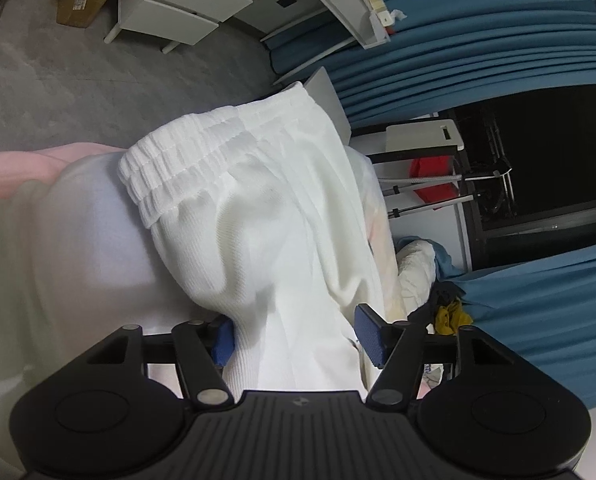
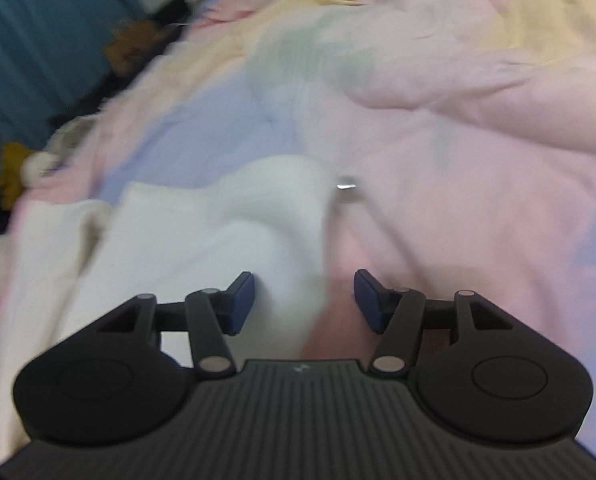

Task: Fold clothes

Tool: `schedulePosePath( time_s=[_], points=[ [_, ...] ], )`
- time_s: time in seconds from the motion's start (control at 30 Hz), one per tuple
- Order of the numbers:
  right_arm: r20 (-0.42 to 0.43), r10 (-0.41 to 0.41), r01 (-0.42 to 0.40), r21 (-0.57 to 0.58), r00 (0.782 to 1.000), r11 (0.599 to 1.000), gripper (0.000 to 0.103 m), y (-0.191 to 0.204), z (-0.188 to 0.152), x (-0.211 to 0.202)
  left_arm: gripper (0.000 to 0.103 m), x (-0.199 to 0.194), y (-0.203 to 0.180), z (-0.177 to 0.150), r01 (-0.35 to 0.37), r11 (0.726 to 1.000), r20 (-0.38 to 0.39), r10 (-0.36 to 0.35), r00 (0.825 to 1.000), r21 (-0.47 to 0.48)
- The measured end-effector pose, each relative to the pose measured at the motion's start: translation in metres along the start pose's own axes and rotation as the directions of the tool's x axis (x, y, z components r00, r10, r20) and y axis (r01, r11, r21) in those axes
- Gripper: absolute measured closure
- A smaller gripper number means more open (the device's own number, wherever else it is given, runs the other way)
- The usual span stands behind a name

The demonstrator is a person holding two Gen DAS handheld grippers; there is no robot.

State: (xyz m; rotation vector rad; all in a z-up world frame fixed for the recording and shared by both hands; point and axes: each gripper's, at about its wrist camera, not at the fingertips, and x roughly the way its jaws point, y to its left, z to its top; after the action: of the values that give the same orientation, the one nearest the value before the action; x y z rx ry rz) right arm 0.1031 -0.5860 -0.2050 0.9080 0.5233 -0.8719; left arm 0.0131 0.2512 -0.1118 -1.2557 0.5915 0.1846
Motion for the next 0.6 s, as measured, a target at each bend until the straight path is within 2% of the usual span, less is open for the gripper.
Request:
schedulePosePath(
  time_s=[0.47,0.53,0.6],
  points=[
    [0.032,0.147,-0.143,-0.118,0.989,0.983,0.044,0.025,-0.005,0.003,0.038,0.003,0.011,0.003,0.061,0.997,-0.023,-0.062,0.998,-0.039],
    [0.037,0.157,-0.152,-0.112,0.987,0.982,0.047,0.024,-0.007,0.004,0.038,0.005,0.012,0.003,0.072,0.996,-0.030,-0.074,0.997,-0.042],
    [0.043,0.167,-0.161,-0.105,0.985,0.981,0.046,0.023,-0.008,0.005,0.038,0.006,0.014,0.003,0.079,0.996,-0.035,-0.081,0.996,-0.046]
  ],
)
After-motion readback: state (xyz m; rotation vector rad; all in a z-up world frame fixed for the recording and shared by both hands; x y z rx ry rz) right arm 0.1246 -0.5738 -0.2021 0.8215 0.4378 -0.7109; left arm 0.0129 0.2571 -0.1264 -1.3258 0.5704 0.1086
